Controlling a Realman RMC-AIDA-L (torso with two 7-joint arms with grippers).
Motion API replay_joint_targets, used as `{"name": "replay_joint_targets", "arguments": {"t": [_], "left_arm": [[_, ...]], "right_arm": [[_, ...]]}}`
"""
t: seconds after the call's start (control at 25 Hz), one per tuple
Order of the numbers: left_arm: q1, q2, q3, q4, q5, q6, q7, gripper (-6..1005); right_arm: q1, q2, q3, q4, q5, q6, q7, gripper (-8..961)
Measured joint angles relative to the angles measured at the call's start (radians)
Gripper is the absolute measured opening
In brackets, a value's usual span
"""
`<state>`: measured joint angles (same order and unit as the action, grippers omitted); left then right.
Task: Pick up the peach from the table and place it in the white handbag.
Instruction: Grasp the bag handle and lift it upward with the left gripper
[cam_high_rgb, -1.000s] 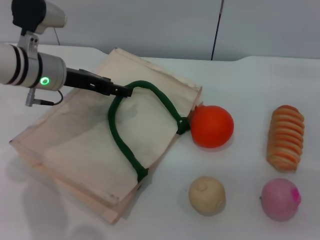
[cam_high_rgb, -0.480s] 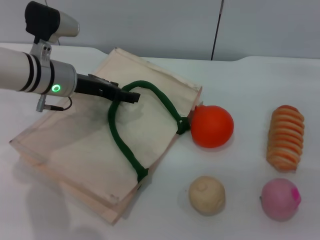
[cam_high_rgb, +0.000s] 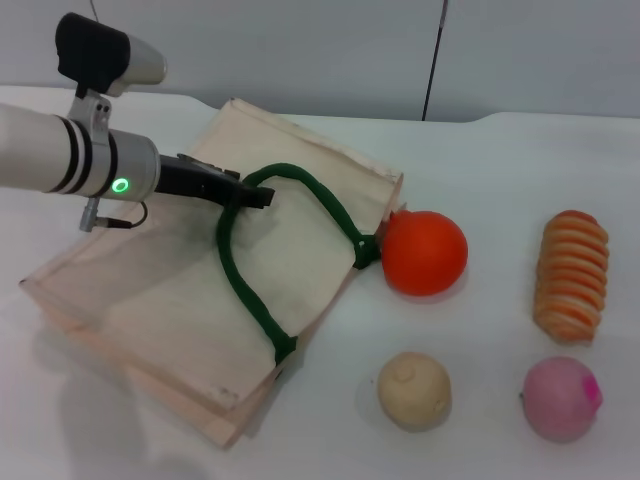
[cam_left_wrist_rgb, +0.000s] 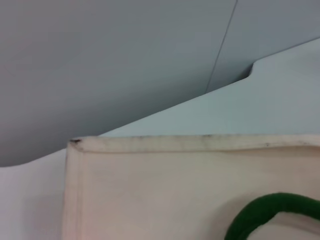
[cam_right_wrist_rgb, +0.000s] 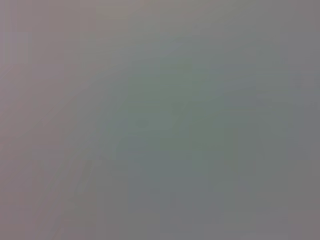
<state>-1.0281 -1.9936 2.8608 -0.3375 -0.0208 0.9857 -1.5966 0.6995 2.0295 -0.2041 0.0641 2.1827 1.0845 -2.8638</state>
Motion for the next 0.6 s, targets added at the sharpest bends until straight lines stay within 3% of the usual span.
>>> {"name": "replay_joint_targets", "arguments": {"t": [0.28,0.6], "left_arm": [[0.000,-0.016,0.000,-0.001,0.004,-0.043,-0.005,677],[0.000,-0.017,0.000,-0.010,-0.029,-0.035,-0.001,313]], "right_arm": [[0.000,0.000,0.000,0.003,0.000,0.000,0.000,887],[-0.006,-0.001,0.000,0.003,0.000,0.000,0.000,887]]}}
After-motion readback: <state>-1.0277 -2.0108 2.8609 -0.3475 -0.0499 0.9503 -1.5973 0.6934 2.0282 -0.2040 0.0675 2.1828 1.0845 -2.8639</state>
